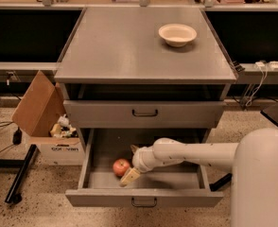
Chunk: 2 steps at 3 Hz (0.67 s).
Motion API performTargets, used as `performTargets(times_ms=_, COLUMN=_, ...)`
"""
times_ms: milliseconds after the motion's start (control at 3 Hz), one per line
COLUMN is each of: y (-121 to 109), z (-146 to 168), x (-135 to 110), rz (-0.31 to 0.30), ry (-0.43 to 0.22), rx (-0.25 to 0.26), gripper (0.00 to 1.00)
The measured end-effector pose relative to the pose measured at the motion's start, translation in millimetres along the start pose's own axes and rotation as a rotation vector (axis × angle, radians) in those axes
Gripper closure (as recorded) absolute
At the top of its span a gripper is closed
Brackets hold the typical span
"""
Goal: Pick apple from middle drawer and place on counter
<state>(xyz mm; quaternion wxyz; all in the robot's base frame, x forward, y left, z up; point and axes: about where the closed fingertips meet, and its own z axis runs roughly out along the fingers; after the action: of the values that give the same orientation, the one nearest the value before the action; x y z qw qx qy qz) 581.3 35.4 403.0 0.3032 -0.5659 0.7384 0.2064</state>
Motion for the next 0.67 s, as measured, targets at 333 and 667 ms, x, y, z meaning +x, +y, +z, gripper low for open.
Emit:
performTargets(times_ms=333, y=-0.1, z=13.4, x=0.0, rz=0.008, ry=-0.024, rx=-0.009, gripper=0.0)
performTargets(times_ms=667, y=1.1, z=23.4, x=-1.2, rz=0.017, ry=-0.041, rx=-0.019, gripper=0.0)
